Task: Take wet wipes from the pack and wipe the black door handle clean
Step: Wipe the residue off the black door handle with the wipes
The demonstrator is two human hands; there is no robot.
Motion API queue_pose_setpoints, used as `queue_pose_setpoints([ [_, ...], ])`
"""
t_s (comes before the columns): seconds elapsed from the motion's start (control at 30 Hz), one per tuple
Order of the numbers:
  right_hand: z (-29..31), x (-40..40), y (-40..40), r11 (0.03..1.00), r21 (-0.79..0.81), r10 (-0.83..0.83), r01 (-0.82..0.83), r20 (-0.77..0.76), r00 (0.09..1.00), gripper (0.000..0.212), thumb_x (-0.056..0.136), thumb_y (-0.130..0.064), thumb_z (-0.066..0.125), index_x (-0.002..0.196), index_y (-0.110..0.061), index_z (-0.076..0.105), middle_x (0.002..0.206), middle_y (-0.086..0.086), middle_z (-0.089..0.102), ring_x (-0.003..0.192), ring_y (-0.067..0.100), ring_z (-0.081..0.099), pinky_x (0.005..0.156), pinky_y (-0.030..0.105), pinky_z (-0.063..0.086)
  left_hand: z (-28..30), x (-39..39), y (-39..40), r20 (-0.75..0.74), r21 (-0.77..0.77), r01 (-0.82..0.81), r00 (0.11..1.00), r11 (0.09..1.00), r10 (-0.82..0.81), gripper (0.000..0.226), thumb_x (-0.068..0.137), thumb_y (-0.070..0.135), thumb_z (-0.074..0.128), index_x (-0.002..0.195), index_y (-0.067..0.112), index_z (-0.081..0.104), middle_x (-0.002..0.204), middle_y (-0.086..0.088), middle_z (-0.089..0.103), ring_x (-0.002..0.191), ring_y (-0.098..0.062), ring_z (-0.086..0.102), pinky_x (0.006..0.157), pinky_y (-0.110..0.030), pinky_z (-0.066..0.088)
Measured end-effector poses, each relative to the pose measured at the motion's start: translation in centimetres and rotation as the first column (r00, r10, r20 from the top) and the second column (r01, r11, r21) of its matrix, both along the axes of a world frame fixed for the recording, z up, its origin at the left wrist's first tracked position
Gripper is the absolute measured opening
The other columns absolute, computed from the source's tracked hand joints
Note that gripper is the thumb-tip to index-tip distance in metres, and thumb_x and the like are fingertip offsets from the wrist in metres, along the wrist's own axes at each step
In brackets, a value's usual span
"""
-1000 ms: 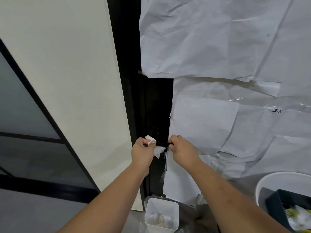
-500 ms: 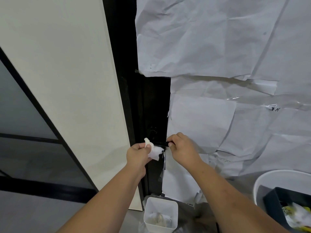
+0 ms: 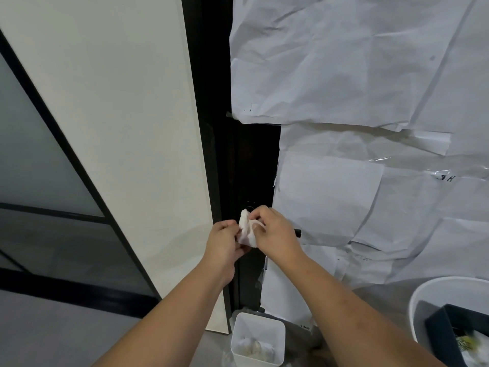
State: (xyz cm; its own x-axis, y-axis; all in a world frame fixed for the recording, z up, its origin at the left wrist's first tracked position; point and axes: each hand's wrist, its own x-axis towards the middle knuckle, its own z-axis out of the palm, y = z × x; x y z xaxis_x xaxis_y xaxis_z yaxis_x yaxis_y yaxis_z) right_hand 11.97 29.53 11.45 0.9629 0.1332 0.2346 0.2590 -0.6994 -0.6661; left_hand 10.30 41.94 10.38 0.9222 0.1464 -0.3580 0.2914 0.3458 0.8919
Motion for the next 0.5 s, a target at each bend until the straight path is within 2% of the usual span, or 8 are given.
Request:
queue_pose_setpoints([
  [0.03, 0.1, 0.3, -0.3, 0.998, -0.034, -0.042, 0.043, 0.042, 0.998, 0.020, 0.092, -0.015, 0.052, 0.105, -0.027, 0.061, 0.093, -0.008, 0.051, 0.087, 0.012, 0.051, 0.072, 0.026, 0.048, 0.3, 0.1, 0.1, 0.028, 0.146, -0.060, 0.998, 0.987, 0.057, 0.017, 0.096, 0.011, 0.050, 0.110, 0.014, 0.058, 0.104, -0.012, 0.069, 0.093, -0.026, 0.070, 0.079, -0.038, 0.059],
  [0.07, 0.0, 0.6, -0.7, 0.993, -0.089, -0.072, 0.079, 0.088, 0.994, 0.023, 0.092, -0.013, 0.051, 0.108, -0.025, 0.064, 0.095, -0.004, 0.051, 0.086, 0.016, 0.051, 0.071, 0.029, 0.046, 0.5, 0.3, 0.2, 0.108, 0.337, -0.129, 0.989, 0.933, 0.098, 0.014, 0.097, 0.012, 0.051, 0.108, 0.016, 0.058, 0.104, -0.007, 0.066, 0.095, -0.024, 0.068, 0.081, -0.035, 0.057],
  [0.1, -0.1, 0.9, -1.2, 0.978, -0.184, -0.079, 0.101, 0.122, 0.989, 0.027, 0.090, -0.011, 0.053, 0.110, -0.023, 0.066, 0.095, -0.001, 0.052, 0.087, 0.019, 0.052, 0.070, 0.030, 0.043, 0.7, 0.4, 0.5, 0.225, 0.510, -0.209, 0.969, 0.834, 0.104, 0.014, 0.096, 0.014, 0.054, 0.109, 0.018, 0.058, 0.107, -0.002, 0.063, 0.098, -0.021, 0.065, 0.083, -0.031, 0.054],
  [0.17, -0.3, 1.1, -1.8, 0.896, -0.427, -0.059, 0.120, 0.154, 0.986, 0.028, 0.087, -0.014, 0.057, 0.112, -0.022, 0.067, 0.099, 0.001, 0.054, 0.093, 0.022, 0.049, 0.072, 0.029, 0.033, 1.1, 1.1, 1.2, 0.445, 0.696, -0.379, 0.894, 0.610, 0.049, 0.026, 0.095, 0.016, 0.059, 0.120, 0.017, 0.055, 0.117, 0.000, 0.053, 0.105, -0.016, 0.058, 0.090, -0.030, 0.050],
  [0.27, -0.7, 0.4, -1.5, 0.858, -0.488, -0.048, 0.159, 0.231, 0.972, 0.024, 0.090, -0.033, 0.056, 0.102, -0.016, 0.069, 0.100, 0.002, 0.053, 0.093, 0.021, 0.046, 0.075, 0.032, 0.033, 1.2, 2.6, 2.2, 0.590, 0.782, -0.557, 0.806, 0.279, -0.046, 0.059, 0.088, 0.013, 0.067, 0.141, 0.012, 0.041, 0.140, -0.010, 0.040, 0.125, -0.026, 0.045, 0.105, -0.041, 0.042],
  [0.37, -1.2, 0.1, -0.7, 0.855, -0.493, -0.039, 0.162, 0.250, 0.968, 0.017, 0.085, -0.022, 0.065, 0.099, -0.012, 0.068, 0.098, 0.003, 0.052, 0.087, 0.020, 0.047, 0.070, 0.030, 0.038, 0.6, 4.0, 3.3, 0.500, 0.862, -0.506, 0.847, 0.016, -0.179, 0.090, 0.086, 0.017, 0.069, 0.155, 0.010, 0.012, 0.160, -0.018, 0.013, 0.146, -0.037, 0.018, 0.117, -0.053, 0.021],
  [0.43, -1.3, 0.2, -0.1, 0.866, -0.482, -0.038, 0.133, 0.201, 0.979, 0.024, 0.080, -0.009, 0.068, 0.103, -0.012, 0.064, 0.099, 0.003, 0.052, 0.086, 0.018, 0.049, 0.066, 0.028, 0.041, -0.1, 4.6, 4.1, 0.433, 0.888, -0.456, 0.873, -0.061, -0.224, 0.103, 0.087, 0.019, 0.070, 0.155, 0.014, -0.007, 0.163, -0.016, -0.001, 0.150, -0.036, 0.003, 0.118, -0.055, 0.010],
  [0.5, -1.2, 0.3, 0.7, 0.866, -0.490, -0.004, 0.102, 0.197, 0.980, 0.030, 0.078, 0.001, 0.064, 0.105, -0.010, 0.062, 0.101, 0.004, 0.052, 0.087, 0.019, 0.050, 0.069, 0.028, 0.044, -0.5, 4.9, 4.4, 0.421, 0.888, -0.451, 0.877, -0.096, -0.231, 0.109, 0.087, 0.021, 0.070, 0.154, 0.018, -0.016, 0.163, -0.013, -0.007, 0.150, -0.033, -0.002, 0.118, -0.056, 0.009],
])
